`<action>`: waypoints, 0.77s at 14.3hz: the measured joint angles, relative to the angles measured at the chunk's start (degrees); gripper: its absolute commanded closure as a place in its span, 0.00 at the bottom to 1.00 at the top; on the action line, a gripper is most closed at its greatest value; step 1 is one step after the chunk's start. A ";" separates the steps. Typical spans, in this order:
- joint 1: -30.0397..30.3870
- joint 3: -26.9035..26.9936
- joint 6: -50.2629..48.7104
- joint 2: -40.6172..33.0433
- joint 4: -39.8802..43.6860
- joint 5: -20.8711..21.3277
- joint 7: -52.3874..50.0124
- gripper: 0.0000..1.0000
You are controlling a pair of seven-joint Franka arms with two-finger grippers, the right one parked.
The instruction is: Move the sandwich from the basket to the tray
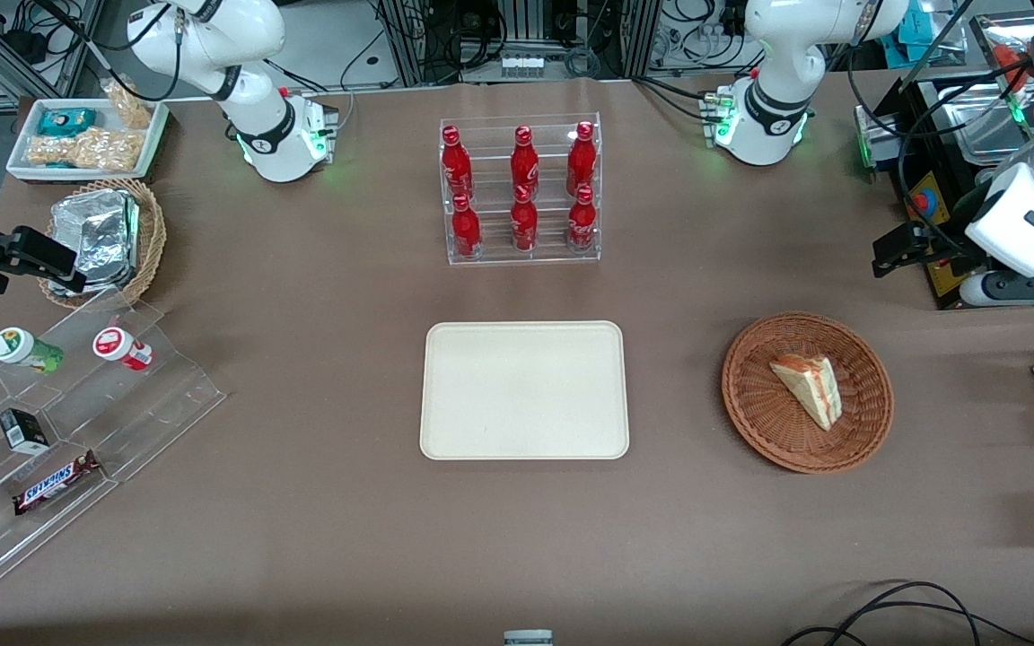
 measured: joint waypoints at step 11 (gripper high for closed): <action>0.08 0.04 -0.98 0.27 -0.69 0.92 0.00 0.00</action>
